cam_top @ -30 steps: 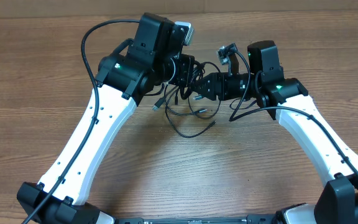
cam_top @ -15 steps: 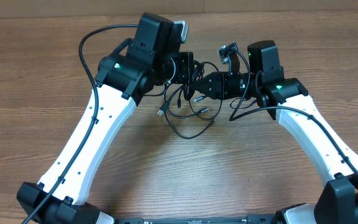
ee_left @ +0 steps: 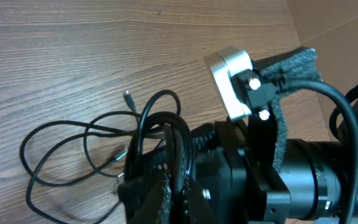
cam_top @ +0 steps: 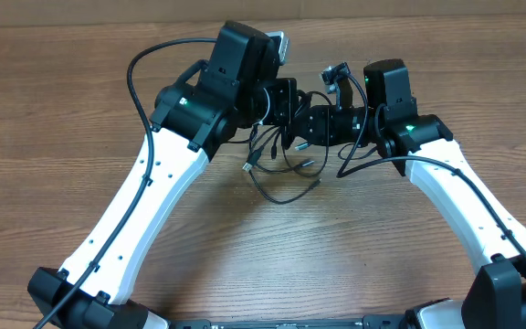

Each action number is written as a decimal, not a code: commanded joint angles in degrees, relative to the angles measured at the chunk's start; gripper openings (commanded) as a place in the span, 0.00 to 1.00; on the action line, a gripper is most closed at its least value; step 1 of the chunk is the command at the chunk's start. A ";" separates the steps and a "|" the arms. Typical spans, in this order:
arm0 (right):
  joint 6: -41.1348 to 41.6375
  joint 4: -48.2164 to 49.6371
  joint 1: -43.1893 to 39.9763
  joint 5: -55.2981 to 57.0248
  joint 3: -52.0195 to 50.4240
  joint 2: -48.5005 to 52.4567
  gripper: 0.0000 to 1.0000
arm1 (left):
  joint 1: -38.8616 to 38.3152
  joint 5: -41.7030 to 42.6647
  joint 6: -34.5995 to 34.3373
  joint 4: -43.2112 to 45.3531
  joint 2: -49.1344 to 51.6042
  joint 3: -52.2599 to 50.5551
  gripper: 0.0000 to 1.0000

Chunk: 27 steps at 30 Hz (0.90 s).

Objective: Untangle cables

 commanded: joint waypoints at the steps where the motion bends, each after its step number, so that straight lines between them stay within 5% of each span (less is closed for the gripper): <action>1: -0.07 0.42 0.28 0.35 1.03 -0.24 0.10 | -0.17 0.63 -0.76 0.42 -0.22 0.13 0.04; 3: -0.07 0.42 0.28 0.33 1.03 -0.24 0.04 | -0.17 0.61 -0.74 0.42 -0.22 0.13 0.04; 17: -0.20 -1.46 0.28 -2.32 1.03 -0.24 0.04 | -0.07 -3.96 -1.20 0.48 -0.22 0.13 0.04; 27: -15.63 -0.76 0.28 -19.74 1.03 -0.24 0.04 | 0.00 -13.68 -1.33 0.22 -0.22 0.13 0.04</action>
